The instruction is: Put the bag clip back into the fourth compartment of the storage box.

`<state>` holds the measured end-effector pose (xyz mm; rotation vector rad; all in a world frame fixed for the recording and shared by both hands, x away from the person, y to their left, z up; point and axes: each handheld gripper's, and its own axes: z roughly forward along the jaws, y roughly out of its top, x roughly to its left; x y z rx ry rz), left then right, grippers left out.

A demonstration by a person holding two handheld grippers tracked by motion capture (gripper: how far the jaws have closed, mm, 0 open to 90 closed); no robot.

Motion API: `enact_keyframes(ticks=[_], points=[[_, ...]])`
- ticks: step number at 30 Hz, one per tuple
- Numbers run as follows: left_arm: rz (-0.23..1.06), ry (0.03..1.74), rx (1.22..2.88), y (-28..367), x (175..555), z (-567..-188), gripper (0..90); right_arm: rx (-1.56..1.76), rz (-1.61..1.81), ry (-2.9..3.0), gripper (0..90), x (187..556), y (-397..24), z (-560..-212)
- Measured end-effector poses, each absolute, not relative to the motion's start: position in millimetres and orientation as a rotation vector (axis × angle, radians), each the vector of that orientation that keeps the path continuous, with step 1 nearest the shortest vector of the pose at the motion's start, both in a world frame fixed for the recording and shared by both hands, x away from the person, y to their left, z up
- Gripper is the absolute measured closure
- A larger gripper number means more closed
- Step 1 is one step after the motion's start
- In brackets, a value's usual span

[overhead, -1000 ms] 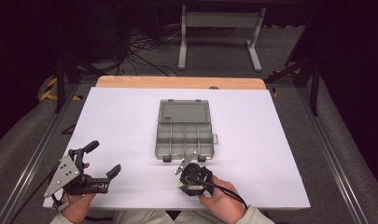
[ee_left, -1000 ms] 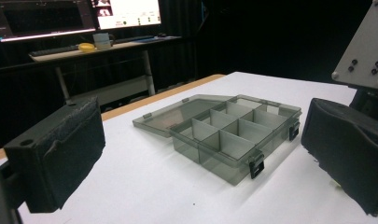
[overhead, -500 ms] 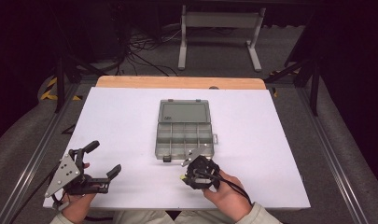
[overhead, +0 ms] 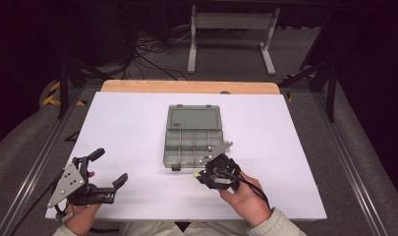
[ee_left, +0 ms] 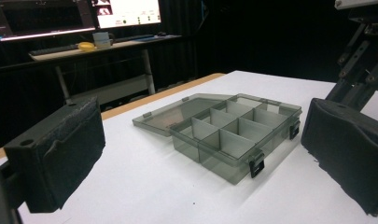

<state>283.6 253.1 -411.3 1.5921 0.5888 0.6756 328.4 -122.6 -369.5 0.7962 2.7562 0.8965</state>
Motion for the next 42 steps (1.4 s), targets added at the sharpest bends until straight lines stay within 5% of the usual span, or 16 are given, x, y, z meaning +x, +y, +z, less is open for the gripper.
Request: enact_keyframes(ticks=[42], points=[[0.677, 0.589, 1.594, 253, 284, -411, 0.1, 0.835, 1.087, 2.512, 78.2, 373, -155, -324]])
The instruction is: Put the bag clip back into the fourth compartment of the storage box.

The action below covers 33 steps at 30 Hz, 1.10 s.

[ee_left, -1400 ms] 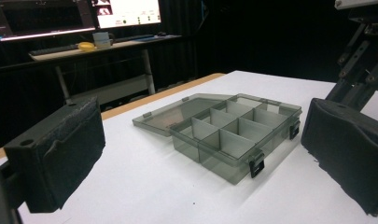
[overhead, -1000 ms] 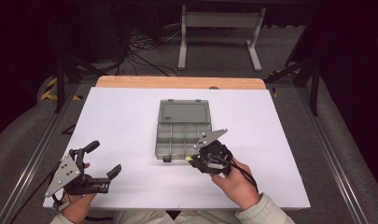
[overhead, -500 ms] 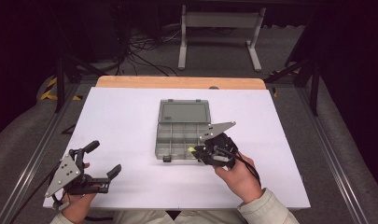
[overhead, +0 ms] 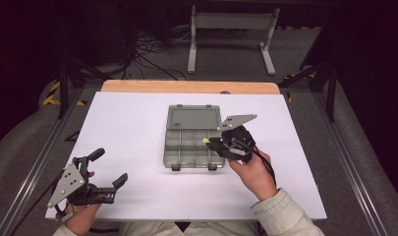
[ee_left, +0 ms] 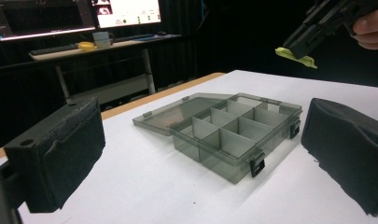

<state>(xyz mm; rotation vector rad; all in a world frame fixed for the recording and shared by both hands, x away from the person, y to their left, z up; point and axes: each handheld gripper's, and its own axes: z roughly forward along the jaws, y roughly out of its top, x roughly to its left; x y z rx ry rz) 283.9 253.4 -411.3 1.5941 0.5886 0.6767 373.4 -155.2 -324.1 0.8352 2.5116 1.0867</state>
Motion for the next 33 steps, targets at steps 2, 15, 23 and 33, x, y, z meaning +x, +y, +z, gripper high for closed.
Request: enact_keyframes(ticks=[2, 15, 23, 33], points=[[0.677, 0.588, 1.595, 253, 284, -411, 0.1, 0.839, 1.09, 2.501, 78.2, 377, -157, -323], [0.676, 0.588, 1.595, 253, 284, -411, 0.1, 0.879, 1.113, 2.46, 78.3, 398, -164, -323], [0.676, 0.589, 1.598, 253, 284, -411, 0.1, 0.921, 1.113, 2.441, 78.2, 417, -167, -327], [0.673, 0.588, 1.599, 254, 284, -411, 0.1, 0.968, 1.102, 2.409, 78.2, 438, -171, -337]])
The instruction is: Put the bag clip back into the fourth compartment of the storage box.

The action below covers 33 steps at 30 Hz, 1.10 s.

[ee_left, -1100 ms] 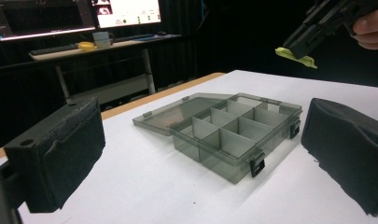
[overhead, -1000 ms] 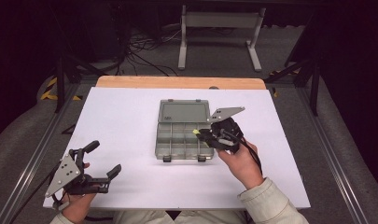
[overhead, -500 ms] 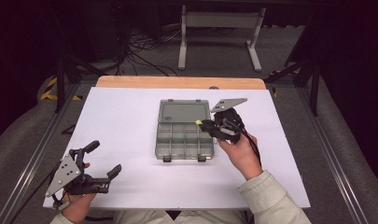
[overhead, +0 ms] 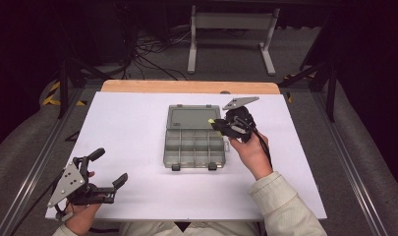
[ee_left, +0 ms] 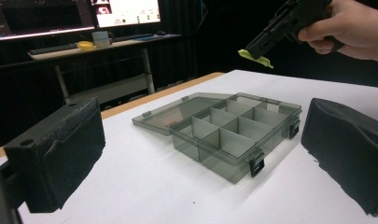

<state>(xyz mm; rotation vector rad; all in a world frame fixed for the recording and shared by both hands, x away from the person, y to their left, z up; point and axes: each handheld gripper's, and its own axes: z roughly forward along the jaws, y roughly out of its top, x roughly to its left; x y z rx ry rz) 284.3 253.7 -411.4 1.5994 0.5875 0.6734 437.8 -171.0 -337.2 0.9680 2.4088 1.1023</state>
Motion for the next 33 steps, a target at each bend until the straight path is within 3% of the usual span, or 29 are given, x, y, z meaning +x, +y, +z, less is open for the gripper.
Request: enact_keyframes(ticks=[21, 33], points=[[0.674, 0.588, 1.596, 254, 285, -411, 0.1, 1.025, 1.069, 2.398, 78.1, 470, -171, -359], [0.675, 0.586, 1.601, 254, 284, -411, 0.1, 1.078, 1.078, 2.428, 78.1, 469, -173, -374]])
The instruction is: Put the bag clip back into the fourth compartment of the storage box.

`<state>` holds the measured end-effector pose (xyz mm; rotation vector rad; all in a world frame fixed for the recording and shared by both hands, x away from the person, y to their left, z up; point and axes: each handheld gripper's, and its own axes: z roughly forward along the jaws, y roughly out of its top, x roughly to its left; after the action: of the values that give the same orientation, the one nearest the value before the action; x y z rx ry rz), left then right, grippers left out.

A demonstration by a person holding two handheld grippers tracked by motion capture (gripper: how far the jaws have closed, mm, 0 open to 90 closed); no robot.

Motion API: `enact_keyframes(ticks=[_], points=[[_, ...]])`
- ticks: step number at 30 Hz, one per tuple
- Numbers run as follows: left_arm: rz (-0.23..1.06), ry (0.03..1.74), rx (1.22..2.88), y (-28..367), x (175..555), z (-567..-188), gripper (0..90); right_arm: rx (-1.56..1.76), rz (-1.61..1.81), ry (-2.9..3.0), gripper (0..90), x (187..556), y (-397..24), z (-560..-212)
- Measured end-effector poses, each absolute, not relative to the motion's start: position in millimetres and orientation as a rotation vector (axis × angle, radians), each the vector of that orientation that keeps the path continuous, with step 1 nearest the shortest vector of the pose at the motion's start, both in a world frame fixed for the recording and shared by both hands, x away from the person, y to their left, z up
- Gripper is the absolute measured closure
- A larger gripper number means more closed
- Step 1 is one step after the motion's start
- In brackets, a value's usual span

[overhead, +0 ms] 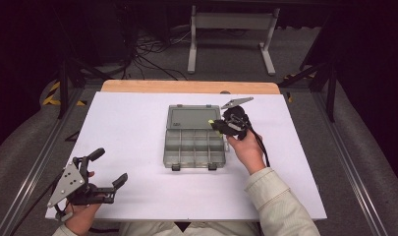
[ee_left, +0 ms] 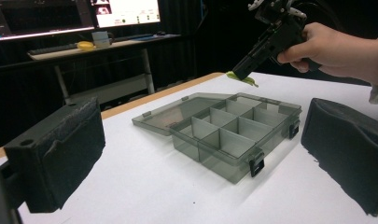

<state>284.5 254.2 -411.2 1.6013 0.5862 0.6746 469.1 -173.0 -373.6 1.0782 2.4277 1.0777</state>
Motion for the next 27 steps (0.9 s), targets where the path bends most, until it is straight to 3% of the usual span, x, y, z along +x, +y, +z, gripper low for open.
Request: enact_keyframes(ticks=[27], points=[[0.669, 0.586, 1.598, 253, 285, -411, 0.1, 1.137, 0.997, 2.505, 78.1, 475, -171, -391]])
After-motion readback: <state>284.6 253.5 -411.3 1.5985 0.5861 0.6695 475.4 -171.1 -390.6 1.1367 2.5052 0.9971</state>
